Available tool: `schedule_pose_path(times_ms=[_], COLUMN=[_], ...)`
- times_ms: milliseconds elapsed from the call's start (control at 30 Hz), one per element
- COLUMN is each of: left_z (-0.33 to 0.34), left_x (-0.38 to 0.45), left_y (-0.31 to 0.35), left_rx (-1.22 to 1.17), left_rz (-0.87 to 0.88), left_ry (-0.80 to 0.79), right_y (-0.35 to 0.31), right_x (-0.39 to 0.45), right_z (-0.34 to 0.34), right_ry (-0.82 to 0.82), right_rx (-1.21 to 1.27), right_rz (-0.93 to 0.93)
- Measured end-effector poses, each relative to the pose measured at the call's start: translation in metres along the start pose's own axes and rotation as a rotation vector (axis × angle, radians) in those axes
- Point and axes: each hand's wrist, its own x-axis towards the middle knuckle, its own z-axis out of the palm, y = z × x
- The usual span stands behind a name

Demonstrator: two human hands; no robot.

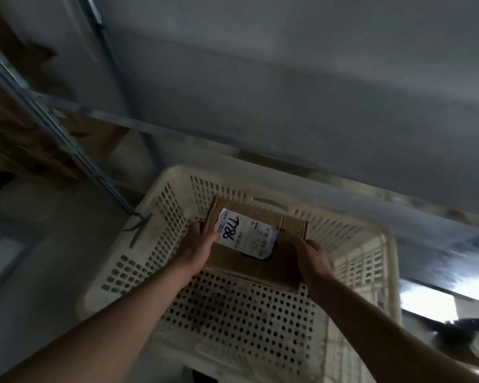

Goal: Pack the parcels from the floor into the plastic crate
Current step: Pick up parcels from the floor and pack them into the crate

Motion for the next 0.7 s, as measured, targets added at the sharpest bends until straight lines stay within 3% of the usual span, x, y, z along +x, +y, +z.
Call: schedule_pose_path(times_ms=[467, 700], left_z=[-0.04, -0.046], left_x=[0.119, 0.151], left_y=[-0.056, -0.09], left_rx=[0.16, 0.097], left_rz=[-0.054, -0.013], left_ry=[0.019, 0.146], right_y=[0.044, 0.054], right_x=[0.075, 0.102], right_z=[0.115, 0.155], right_ry=[-0.043, -0.213], right_rx=[0.044, 0.149], right_rz=[0.153, 0.143])
